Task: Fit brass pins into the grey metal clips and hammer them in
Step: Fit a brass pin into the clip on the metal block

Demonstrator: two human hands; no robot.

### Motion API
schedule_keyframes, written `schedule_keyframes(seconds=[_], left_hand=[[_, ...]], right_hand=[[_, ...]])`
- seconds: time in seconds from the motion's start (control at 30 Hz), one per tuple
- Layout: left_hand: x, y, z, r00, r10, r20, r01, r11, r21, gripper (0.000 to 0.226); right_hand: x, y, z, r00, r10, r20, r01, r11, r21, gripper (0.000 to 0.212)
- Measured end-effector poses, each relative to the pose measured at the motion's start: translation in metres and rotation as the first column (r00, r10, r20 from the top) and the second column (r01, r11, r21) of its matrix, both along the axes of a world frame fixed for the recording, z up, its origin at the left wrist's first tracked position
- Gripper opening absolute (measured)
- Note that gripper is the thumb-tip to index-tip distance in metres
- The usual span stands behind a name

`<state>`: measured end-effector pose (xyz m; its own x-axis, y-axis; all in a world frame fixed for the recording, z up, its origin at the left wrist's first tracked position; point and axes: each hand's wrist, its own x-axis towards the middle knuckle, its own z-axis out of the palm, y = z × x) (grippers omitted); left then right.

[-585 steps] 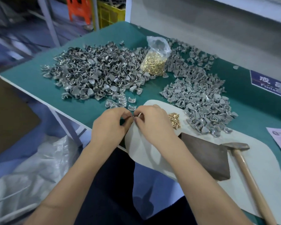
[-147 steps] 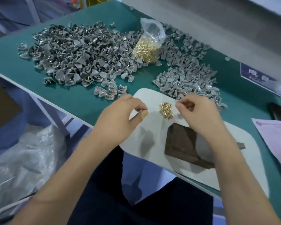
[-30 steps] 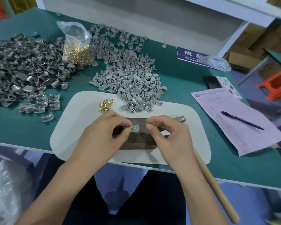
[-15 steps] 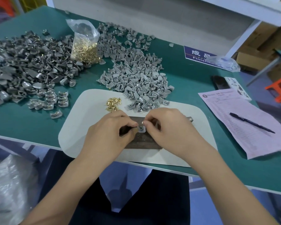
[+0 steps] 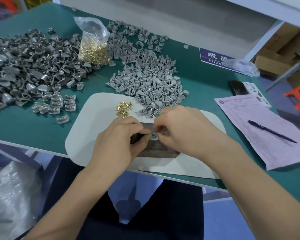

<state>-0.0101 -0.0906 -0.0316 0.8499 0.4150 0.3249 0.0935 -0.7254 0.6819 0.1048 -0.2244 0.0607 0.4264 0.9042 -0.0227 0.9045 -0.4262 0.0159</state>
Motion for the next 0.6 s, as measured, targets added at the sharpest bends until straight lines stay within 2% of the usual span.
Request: schedule_keyframes(seconds=[0.17, 0.33, 0.6], left_hand=[[0.0, 0.0, 0.001, 1.0, 0.007, 0.0, -0.007, 1.0, 0.0, 0.01], [0.001, 0.0, 0.0, 1.0, 0.021, -0.018, -0.021, 1.0, 0.003, 0.009], [0.002, 0.001, -0.002, 1.0, 0.023, 0.01, -0.023, 0.999, -0.024, 0.01]], right_hand=[[0.004, 0.002, -0.001, 0.997, -0.004, -0.079, 0.003, 1.0, -0.005, 0.01], [0.003, -0.002, -0.014, 0.96, -0.081, -0.267, 0.124, 0.981, 0.149, 0.005], [-0.002, -0.009, -0.027, 0.964, -0.09, -0.251, 0.154, 0.957, 0.247, 0.001]])
